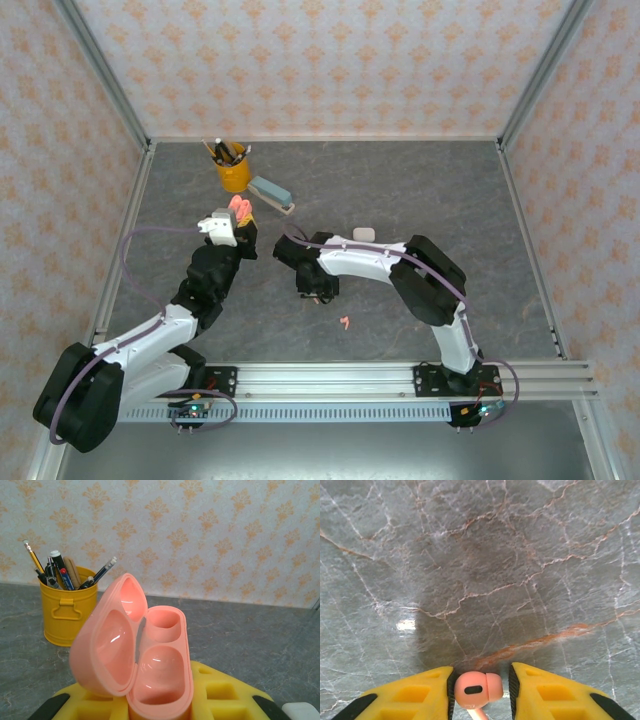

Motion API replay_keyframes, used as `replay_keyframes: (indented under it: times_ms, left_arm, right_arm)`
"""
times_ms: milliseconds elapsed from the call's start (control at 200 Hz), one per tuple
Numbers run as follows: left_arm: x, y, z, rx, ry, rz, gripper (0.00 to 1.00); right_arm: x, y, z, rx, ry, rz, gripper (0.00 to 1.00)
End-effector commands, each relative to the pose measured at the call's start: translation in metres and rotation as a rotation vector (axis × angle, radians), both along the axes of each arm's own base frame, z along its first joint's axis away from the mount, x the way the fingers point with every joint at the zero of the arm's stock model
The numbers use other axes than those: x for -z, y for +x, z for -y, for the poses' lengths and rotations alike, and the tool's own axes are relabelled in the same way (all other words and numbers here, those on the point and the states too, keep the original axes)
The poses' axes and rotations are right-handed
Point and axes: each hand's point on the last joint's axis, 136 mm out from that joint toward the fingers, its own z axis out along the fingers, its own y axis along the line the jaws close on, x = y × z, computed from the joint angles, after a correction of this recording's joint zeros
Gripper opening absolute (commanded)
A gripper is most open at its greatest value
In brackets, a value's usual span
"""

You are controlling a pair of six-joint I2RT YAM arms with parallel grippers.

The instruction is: Insert the wireless bluetooth earbuds into the charging case

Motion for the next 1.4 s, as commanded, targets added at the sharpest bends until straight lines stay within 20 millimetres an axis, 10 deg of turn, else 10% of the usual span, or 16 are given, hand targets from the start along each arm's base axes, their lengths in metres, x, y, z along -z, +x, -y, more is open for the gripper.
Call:
replay_keyframes:
  times_ms: [0, 786, 1396]
  left_arm:
    - [-0.014, 0.005, 0.001, 0.000, -0.021, 0.032, 0.00]
    - [-0.011, 0.007, 0.002, 0.005, -0.023, 0.017, 0.00]
    - [0.006, -0.007, 0.036, 0.225, 0.060, -0.015, 0.00]
  right_arm:
    - [0.021, -0.011, 0.014, 0.034, -0.056, -0.055, 0.34]
    - [0.019, -0.014, 0.014, 0.017, -0.074, -0.043, 0.24]
    - [-0.038, 0.036, 0.016, 0.010, 0.056, 0.186, 0.23]
